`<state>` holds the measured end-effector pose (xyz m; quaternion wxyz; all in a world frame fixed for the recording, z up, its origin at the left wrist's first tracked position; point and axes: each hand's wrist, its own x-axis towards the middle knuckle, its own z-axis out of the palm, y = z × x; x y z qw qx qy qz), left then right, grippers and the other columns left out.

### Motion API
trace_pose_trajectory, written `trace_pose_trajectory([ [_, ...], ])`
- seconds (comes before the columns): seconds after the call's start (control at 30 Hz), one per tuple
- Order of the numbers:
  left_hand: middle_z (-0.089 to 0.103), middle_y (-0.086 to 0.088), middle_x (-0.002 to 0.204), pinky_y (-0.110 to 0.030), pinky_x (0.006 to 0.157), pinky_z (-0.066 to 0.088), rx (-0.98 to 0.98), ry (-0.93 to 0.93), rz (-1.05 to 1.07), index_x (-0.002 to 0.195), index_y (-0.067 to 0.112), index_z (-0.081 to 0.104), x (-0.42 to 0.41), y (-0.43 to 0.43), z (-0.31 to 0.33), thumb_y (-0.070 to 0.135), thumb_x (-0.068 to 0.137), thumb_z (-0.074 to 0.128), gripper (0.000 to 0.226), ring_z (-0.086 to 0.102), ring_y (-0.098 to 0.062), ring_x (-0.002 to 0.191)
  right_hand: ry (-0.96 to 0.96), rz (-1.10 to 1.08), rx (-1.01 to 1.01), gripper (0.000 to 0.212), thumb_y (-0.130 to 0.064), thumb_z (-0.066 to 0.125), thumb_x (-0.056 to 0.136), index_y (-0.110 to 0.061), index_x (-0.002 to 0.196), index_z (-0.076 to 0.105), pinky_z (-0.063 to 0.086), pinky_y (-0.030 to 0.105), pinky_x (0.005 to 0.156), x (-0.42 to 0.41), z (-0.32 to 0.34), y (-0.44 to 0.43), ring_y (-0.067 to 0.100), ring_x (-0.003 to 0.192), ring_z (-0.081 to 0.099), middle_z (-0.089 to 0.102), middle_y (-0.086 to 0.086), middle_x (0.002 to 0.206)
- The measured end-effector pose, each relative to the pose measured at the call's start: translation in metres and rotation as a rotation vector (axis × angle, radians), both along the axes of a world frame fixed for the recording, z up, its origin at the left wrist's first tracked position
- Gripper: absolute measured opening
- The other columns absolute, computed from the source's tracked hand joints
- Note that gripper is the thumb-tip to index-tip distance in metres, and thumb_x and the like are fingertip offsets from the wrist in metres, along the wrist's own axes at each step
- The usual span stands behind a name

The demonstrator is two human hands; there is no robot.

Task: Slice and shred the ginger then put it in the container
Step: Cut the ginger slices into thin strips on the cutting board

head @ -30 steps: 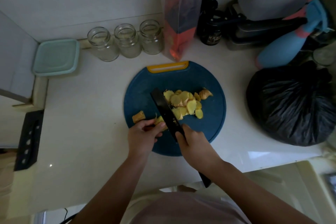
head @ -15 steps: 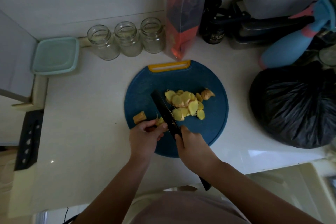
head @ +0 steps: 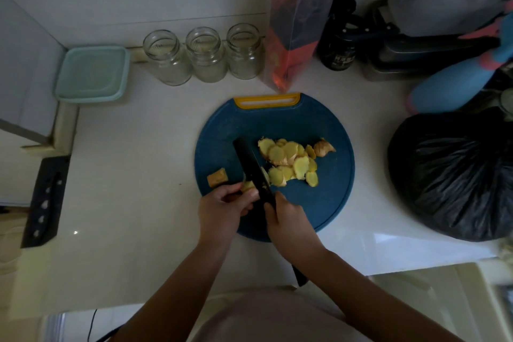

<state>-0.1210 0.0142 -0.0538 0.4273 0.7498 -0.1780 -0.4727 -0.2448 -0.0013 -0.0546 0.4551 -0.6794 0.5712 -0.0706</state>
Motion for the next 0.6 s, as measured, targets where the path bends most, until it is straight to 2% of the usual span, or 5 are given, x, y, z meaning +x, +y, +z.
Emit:
trace_pose_trajectory([
  [0.13, 0.072, -0.002, 0.07, -0.015, 0.057, 0.052, 0.002, 0.007, 0.027, 0.099, 0.012, 0.068, -0.002, 0.002, -0.001, 0.015, 0.075, 0.079, 0.027, 0.066, -0.005, 0.059, -0.009, -0.033, 0.005, 0.015, -0.015, 0.043, 0.102, -0.008, 0.089, 0.045, 0.036, 0.02, 0.045, -0.003, 0.0, -0.001, 0.011, 0.051, 0.044, 0.046, 0.0, 0.064],
  [0.2, 0.072, -0.002, 0.07, -0.015, 0.056, 0.052, 0.017, 0.011, 0.044, 0.096, 0.01, 0.068, -0.002, 0.002, -0.001, 0.016, 0.075, 0.08, 0.025, 0.066, -0.005, 0.058, 0.027, -0.012, -0.015, 0.016, -0.018, 0.042, 0.102, -0.004, 0.097, 0.048, 0.032, 0.02, 0.044, -0.002, 0.0, 0.0, 0.017, 0.054, 0.047, 0.049, 0.003, 0.067],
  [0.3, 0.071, -0.003, 0.068, -0.016, 0.054, 0.051, 0.039, 0.021, 0.058, 0.092, 0.007, 0.069, -0.002, 0.001, -0.002, 0.015, 0.074, 0.08, 0.023, 0.065, -0.005, 0.056, 0.112, 0.068, -0.032, 0.017, -0.018, 0.038, 0.102, -0.004, 0.107, 0.045, 0.037, 0.03, 0.053, 0.005, 0.005, 0.002, 0.03, 0.07, 0.059, 0.059, 0.016, 0.082],
  [0.37, 0.07, -0.004, 0.068, -0.019, 0.056, 0.053, 0.057, 0.035, 0.064, 0.092, 0.005, 0.068, -0.001, -0.001, -0.001, 0.014, 0.074, 0.081, 0.024, 0.066, -0.007, 0.056, 0.164, 0.102, -0.021, 0.016, -0.016, 0.037, 0.101, -0.005, 0.112, 0.043, 0.038, 0.032, 0.061, 0.011, 0.009, 0.0, 0.036, 0.085, 0.063, 0.063, 0.019, 0.094],
  [0.6, 0.071, -0.011, 0.082, -0.023, 0.06, 0.056, 0.041, 0.094, 0.057, 0.093, 0.012, 0.065, 0.003, -0.003, 0.003, 0.014, 0.074, 0.081, 0.025, 0.07, -0.019, 0.07, 0.233, 0.089, -0.001, 0.021, -0.015, 0.037, 0.101, -0.005, 0.119, 0.041, 0.039, 0.034, 0.064, 0.018, 0.014, -0.005, 0.035, 0.093, 0.062, 0.062, 0.019, 0.104],
])
